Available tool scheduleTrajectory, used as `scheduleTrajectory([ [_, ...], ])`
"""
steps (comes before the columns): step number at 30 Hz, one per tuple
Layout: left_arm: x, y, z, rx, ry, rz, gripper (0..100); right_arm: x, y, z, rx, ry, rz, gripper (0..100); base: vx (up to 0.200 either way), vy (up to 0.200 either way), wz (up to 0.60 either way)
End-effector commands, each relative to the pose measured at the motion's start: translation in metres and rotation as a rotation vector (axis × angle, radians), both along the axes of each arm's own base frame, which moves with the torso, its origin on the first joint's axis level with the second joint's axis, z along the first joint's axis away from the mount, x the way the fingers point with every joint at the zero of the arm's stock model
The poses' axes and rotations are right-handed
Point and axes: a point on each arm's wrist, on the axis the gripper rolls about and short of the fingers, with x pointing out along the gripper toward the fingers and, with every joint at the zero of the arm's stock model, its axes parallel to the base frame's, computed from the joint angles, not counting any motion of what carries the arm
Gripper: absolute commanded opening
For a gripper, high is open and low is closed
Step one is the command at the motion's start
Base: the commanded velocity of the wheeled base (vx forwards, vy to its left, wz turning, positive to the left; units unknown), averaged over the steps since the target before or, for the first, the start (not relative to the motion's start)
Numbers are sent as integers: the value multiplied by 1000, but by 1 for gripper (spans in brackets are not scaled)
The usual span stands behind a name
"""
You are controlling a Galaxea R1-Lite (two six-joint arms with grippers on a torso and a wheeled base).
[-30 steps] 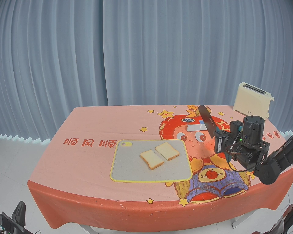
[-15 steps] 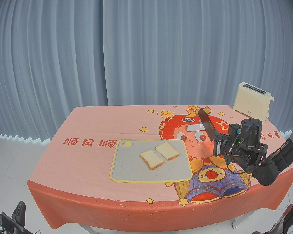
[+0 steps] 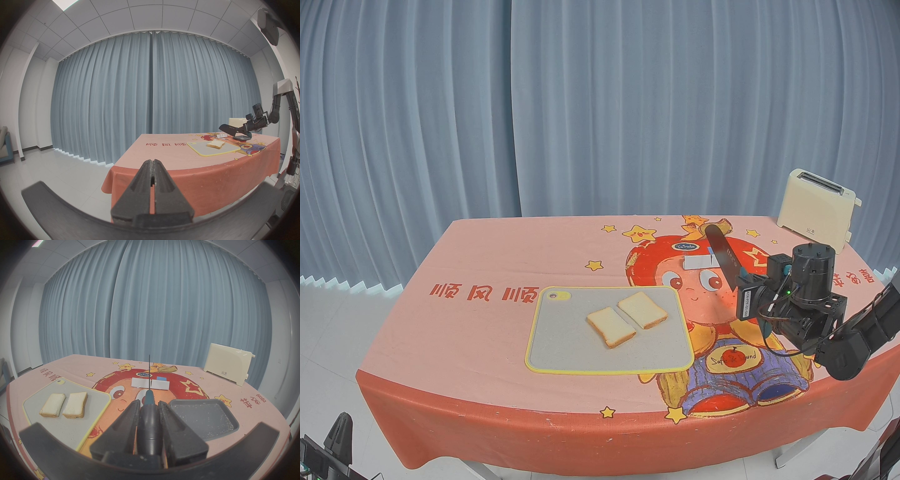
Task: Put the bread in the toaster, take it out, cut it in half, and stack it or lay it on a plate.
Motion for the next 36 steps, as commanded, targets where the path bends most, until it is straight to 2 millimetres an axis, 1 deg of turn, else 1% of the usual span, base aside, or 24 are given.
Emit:
scheduleTrajectory([
  [1, 0, 0, -4, 0, -3, 1, 0, 1, 0, -2, -3, 6, 1, 0, 0, 0, 0],
  [10, 0, 0, -4, 0, -3, 1, 0, 4, -2, -9, -11, 24, -12, 0, 0, 0, 0],
  [17, 0, 0, -4, 0, -3, 1, 0, 6, -4, -9, -11, 25, -20, 0, 0, 0, 0],
  [36, 0, 0, -4, 0, -3, 1, 0, 10, -2, -15, -8, 40, -12, 0, 0, 0, 0],
])
